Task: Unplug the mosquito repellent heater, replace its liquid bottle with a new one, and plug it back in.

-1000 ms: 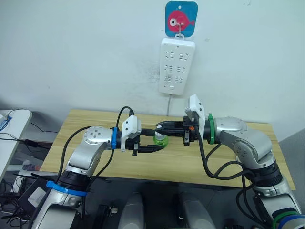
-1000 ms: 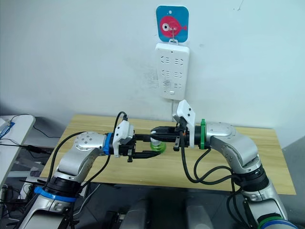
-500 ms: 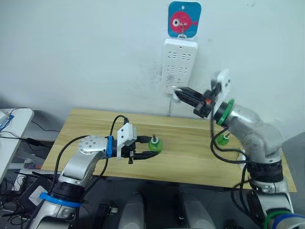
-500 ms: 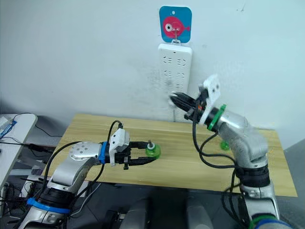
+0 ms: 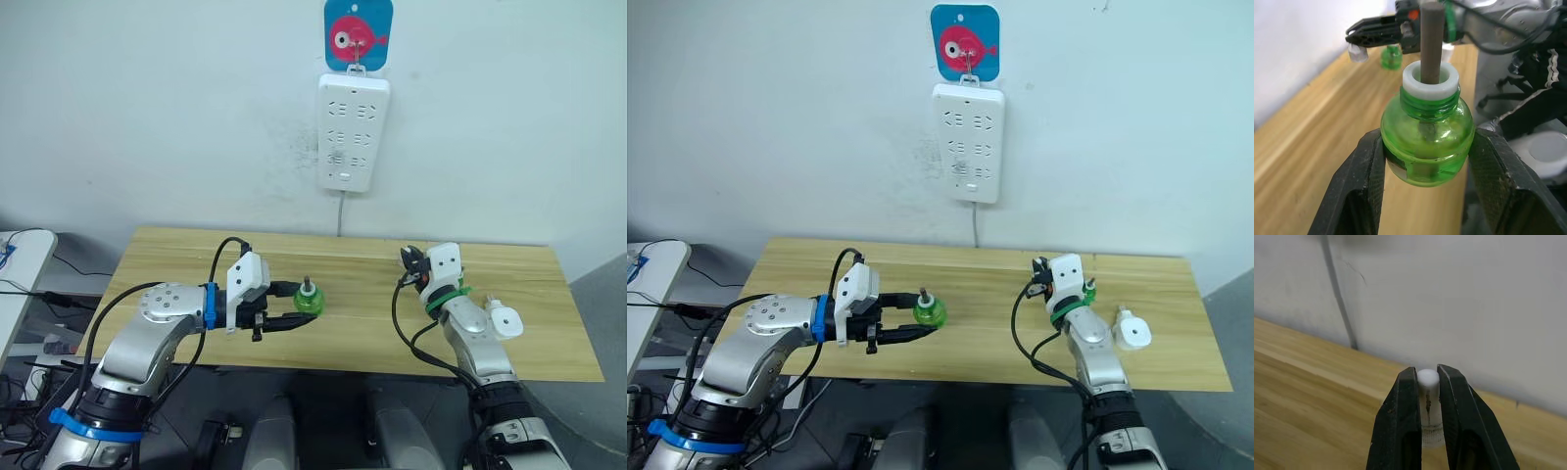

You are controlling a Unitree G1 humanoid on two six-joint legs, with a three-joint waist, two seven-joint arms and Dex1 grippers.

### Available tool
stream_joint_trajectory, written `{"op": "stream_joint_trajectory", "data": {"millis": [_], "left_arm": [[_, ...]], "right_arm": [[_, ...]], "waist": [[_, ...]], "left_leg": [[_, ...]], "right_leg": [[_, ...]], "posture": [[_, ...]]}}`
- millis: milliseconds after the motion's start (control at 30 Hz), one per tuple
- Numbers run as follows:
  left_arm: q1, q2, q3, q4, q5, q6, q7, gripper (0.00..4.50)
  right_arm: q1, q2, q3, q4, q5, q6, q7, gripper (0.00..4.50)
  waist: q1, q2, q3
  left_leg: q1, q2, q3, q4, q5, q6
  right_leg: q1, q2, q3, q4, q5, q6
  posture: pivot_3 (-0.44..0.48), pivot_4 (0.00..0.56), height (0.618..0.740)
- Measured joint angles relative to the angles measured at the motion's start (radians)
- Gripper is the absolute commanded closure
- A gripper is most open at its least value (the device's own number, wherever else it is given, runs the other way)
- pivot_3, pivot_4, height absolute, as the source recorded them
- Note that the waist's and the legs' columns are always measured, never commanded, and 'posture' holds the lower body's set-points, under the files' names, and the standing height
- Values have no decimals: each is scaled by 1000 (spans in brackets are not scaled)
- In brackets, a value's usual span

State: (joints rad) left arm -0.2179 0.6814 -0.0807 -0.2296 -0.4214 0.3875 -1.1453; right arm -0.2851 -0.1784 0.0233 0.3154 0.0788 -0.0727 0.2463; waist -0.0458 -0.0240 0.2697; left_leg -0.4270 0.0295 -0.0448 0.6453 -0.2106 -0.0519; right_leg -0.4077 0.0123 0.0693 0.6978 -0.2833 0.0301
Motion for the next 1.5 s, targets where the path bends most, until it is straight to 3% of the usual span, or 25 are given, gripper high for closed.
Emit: {"op": "stream_joint_trajectory", "data": {"millis": [200,567,800,900,1033,1300,1500], "left_arm": [[9,36,10,-51,-39,65,4,2342],[9,63,12,-112,-86,132,21,2342],[9,68,12,-117,-88,135,22,2342],[7,63,10,-117,-88,132,23,2342],[-1,37,3,-106,-81,111,29,2342],[-89,-32,-35,26,-18,4,25,2342],[-163,-78,-42,118,13,-62,20,2342]], "right_arm": [[-23,16,-14,203,-29,-115,-54,4298],[-79,43,-46,335,-27,-253,-74,4298],[-59,43,-50,346,-21,-282,-64,1937],[-19,34,-45,272,-24,-283,-61,1937],[53,0,-20,44,-13,-212,2,1937],[83,-185,91,-534,263,305,311,1937],[-66,-338,98,-687,484,616,505,1937]], "waist": [[4,3,28],[4,3,47],[4,4,50],[4,4,51],[4,5,51],[5,4,48],[2,1,41]], "left_leg": [[1,0,1,0,0,0],[2,0,2,-1,0,0],[2,0,2,-2,0,0],[1,1,3,-3,0,0],[1,1,2,-3,0,0],[0,1,0,-2,0,-1],[-3,0,-2,-1,0,-1]], "right_leg": [[0,0,1,0,-1,-1],[0,0,2,-1,-2,1],[0,0,2,-1,-5,2],[0,0,3,-2,-5,2],[0,-1,3,-2,-5,3],[0,-1,1,-3,-5,3],[-1,-1,-3,-4,-5,3]], "posture": [[53,364,740],[51,374,740],[35,363,740],[25,352,740],[-2,321,740],[-32,241,740],[-32,198,740]]}}
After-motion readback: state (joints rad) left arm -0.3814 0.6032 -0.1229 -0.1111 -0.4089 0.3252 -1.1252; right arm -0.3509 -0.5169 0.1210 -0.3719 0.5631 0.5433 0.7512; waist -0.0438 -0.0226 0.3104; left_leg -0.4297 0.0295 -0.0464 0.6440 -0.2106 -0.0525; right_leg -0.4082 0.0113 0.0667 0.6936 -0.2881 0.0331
